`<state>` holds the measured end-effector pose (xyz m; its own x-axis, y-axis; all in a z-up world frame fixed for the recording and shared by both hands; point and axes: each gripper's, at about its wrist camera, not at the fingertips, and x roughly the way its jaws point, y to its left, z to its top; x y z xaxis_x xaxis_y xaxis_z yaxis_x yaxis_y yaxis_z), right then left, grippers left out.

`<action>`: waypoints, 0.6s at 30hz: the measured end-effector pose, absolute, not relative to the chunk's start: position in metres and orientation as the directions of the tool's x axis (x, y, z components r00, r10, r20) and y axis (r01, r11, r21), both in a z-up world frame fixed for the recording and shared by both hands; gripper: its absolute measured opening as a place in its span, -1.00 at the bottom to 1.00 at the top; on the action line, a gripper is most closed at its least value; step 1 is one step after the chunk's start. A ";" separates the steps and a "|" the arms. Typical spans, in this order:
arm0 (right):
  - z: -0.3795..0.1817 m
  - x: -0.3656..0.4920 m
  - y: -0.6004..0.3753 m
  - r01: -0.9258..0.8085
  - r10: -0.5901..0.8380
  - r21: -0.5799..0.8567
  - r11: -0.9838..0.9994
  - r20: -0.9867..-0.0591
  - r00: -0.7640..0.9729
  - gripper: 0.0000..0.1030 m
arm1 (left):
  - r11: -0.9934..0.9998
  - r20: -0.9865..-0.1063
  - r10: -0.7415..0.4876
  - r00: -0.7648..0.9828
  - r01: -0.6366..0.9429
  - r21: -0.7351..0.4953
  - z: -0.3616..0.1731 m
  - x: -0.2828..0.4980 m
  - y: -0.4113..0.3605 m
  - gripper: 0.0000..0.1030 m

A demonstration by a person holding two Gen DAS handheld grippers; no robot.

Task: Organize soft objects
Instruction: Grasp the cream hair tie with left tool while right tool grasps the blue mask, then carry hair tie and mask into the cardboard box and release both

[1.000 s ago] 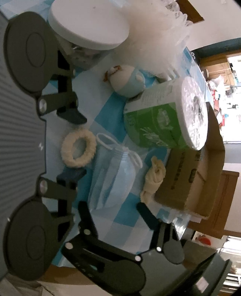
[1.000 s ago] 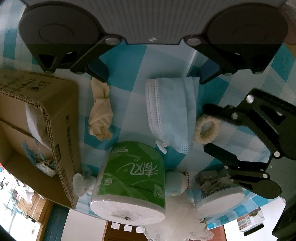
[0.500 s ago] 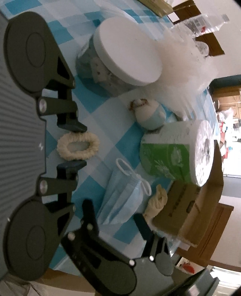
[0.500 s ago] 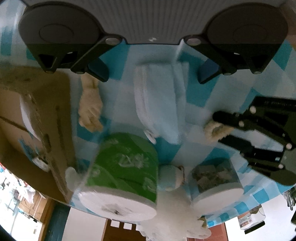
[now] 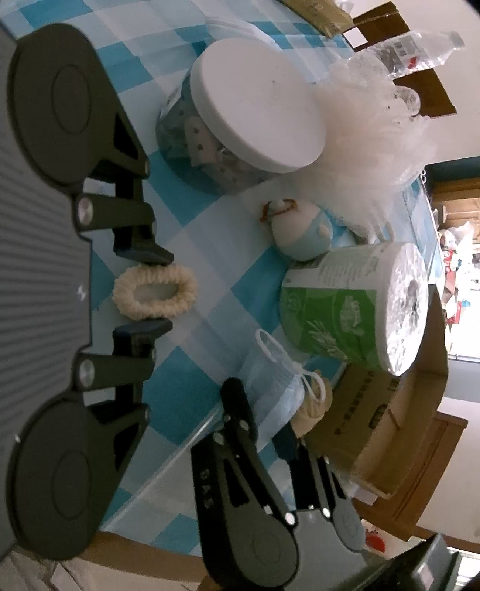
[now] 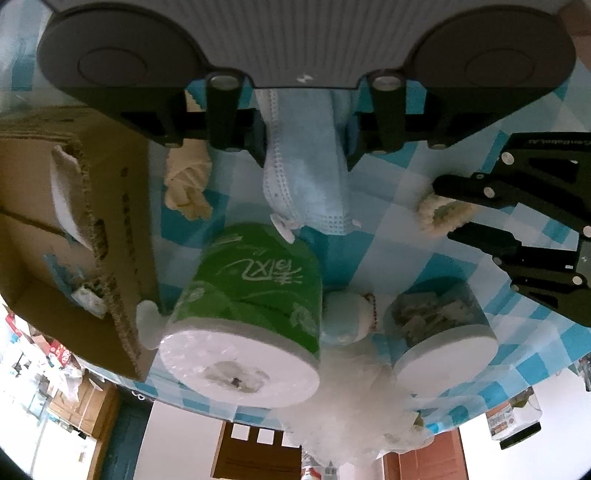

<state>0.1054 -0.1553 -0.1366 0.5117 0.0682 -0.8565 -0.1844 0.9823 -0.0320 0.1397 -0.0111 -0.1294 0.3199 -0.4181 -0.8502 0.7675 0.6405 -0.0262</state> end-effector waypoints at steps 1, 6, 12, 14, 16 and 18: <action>-0.134 0.103 -0.158 -0.183 0.068 -0.032 0.983 -0.855 0.514 -0.17 | 0.640 -0.852 -0.417 0.316 0.768 -0.028 -0.128 0.139 -0.012 -0.43; -0.117 0.097 -0.164 -0.189 0.077 -0.028 0.982 -0.850 0.521 -0.18 | 0.616 -0.856 -0.420 0.301 0.788 -0.025 -0.110 0.135 -0.015 -0.44; -0.085 0.087 -0.178 -0.192 0.076 -0.037 0.981 -0.833 0.549 -0.18 | 0.558 -0.847 -0.455 0.275 0.829 -0.030 -0.077 0.126 -0.024 -0.44; -0.069 0.082 -0.188 -0.186 0.075 -0.039 0.982 -0.822 0.565 -0.18 | 0.536 -0.841 -0.468 0.271 0.844 -0.027 -0.065 0.123 -0.031 -0.44; -0.056 0.080 -0.199 -0.173 0.067 -0.042 0.984 -0.813 0.578 -0.18 | 0.519 -0.833 -0.484 0.267 0.854 -0.027 -0.056 0.122 -0.037 -0.44; -0.044 0.080 -0.214 -0.146 0.046 -0.053 0.988 -0.799 0.599 -0.18 | 0.505 -0.827 -0.497 0.261 0.863 -0.031 -0.048 0.121 -0.045 -0.44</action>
